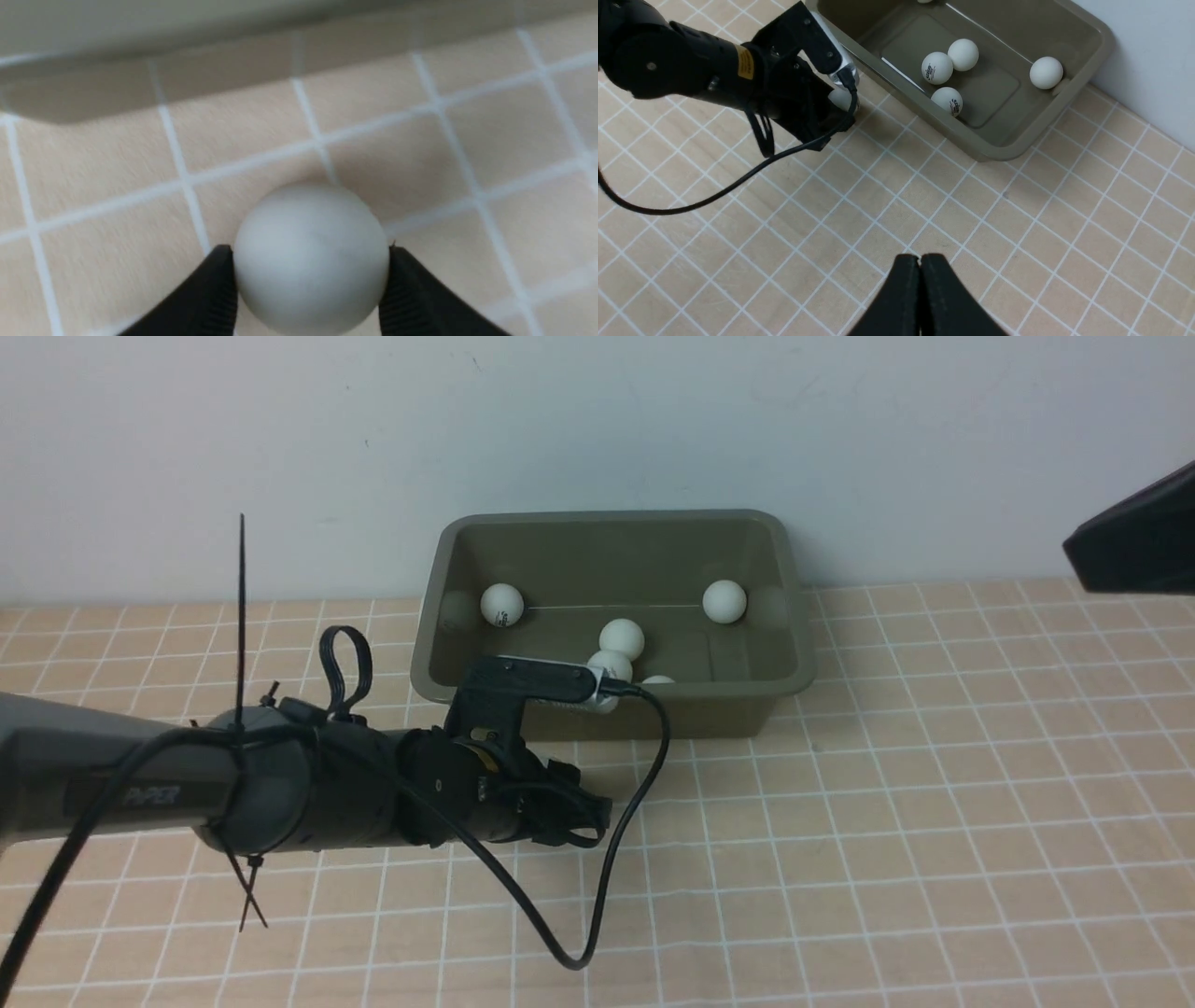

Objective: Put the table tennis balls into the box on the light coffee tablecloth.
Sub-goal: 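Reach for and grasp a ping pong ball on the table beside the basket, then drop the ball into the bin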

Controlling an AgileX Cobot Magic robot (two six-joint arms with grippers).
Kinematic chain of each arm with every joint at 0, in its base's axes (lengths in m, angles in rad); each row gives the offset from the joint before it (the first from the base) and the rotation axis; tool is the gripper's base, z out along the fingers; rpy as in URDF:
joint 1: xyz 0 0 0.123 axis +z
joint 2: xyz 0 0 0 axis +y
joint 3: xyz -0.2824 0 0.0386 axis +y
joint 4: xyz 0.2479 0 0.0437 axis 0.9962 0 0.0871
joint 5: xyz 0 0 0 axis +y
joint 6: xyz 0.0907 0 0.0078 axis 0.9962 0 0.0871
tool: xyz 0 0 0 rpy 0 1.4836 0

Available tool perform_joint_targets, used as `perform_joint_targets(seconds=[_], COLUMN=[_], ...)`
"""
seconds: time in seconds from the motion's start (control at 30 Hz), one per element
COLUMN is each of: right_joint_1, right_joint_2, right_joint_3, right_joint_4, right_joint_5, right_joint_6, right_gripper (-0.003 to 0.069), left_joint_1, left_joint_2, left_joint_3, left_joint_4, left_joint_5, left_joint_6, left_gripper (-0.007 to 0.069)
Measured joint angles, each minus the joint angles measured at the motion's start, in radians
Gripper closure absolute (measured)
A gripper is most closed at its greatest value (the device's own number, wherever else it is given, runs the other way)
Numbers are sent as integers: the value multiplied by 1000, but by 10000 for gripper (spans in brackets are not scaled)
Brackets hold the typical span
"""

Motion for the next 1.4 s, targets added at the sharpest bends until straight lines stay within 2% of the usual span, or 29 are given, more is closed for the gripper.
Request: perform_joint_targets(seconds=[0.2,0.3,0.53,0.77,0.83,1.1,1.2,1.4], right_joint_1=[0,0,0,0,0,0,0,0], right_joint_2=[0,0,0,0,0,0,0,0], right_joint_3=[0,0,0,0,0,0,0,0], right_joint_4=[0,0,0,-4,-4,12,19,25], right_joint_5=[0,0,0,0,0,0,0,0], right_joint_6=[0,0,0,0,0,0,0,0], right_gripper=[677,677,677,677,677,677,677,677], left_joint_1=[0,0,0,0,0,0,0,0], left_joint_2=[-135,-186,-308,-348,-328,-159,-89,-54], left_joint_3=[0,0,-16,-108,-128,-140,-140,-140], left_joint_4=[3,5,8,8,7,3,0,-2], left_joint_5=[263,344,373,184,79,-249,-318,-340], left_joint_6=[0,0,6,123,182,239,246,258], left_gripper=[309,309,309,309,309,309,309,309])
